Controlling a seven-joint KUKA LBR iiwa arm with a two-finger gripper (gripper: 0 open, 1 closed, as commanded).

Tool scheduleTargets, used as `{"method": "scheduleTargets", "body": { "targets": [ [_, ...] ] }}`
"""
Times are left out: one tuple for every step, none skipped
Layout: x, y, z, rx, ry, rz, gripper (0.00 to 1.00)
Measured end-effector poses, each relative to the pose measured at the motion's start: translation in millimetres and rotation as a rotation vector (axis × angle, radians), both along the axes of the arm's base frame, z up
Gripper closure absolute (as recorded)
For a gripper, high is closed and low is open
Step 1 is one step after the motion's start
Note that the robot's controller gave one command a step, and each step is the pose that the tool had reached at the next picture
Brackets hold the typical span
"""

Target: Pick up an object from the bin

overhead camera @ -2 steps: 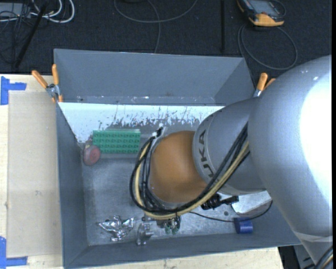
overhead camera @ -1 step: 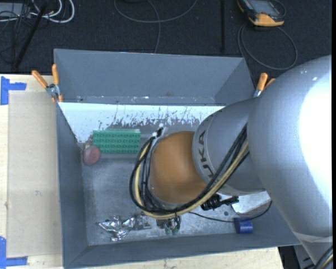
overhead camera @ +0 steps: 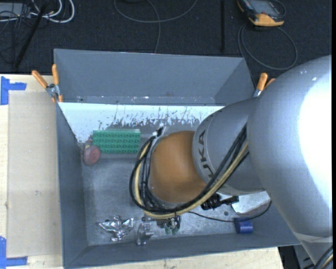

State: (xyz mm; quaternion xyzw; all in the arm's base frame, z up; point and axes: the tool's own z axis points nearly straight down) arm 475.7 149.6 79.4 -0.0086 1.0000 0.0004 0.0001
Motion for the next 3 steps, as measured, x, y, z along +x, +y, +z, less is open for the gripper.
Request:
{"method": "scheduleTargets", "body": {
  "targets": [
    [-0.7,-0.1,-0.3,0.000,0.002,-0.001,1.00],
    [0.4,-0.1,0.2,0.000,-0.001,-0.003,0.00],
    [-2.5,67.0,-0.2,0.003,-0.004,0.004,0.00]
  ]
}}
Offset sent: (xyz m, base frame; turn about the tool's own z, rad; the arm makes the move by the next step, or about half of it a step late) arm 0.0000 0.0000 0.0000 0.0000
